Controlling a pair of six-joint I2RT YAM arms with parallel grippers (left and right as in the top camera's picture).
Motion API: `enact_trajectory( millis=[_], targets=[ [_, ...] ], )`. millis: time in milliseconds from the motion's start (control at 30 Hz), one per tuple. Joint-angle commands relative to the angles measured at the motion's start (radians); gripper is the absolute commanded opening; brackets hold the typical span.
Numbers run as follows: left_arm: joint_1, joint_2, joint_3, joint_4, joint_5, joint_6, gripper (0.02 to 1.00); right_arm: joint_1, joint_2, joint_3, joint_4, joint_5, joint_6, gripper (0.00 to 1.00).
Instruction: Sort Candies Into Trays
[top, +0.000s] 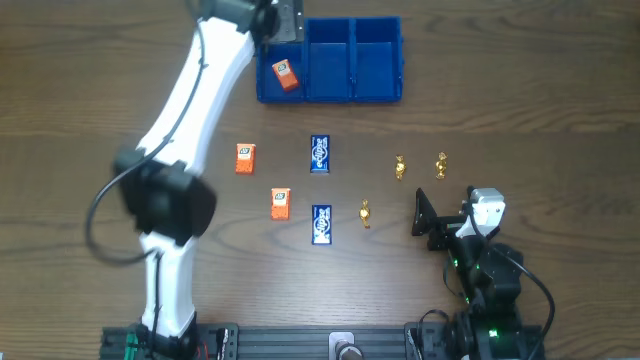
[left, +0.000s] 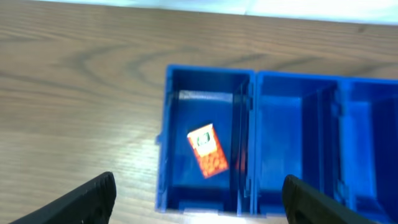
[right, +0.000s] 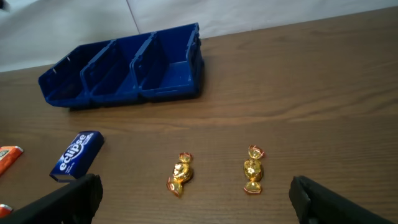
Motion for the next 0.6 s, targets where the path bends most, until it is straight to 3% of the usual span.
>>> enact_trajectory(
  millis=[33,333,600],
  targets=[
    [-0.011,-0.348,-0.330,0.069,-0.052,-0.052,0.864,0.006,-0.003,0.000,-0.008,-0.005,0.008,0.998],
    [-0.011,-0.560,-0.917,0.180,-0.050,-0.086,0.864,0.006,-0.003,0.000,-0.008,-0.005,0.008,0.998],
    [-0.010,-0.461,-1.102,0.322,-0.023,-0.085,0.855,0.006,-0.003,0.000,-0.008,-0.005,0.008,0.998]
  ],
)
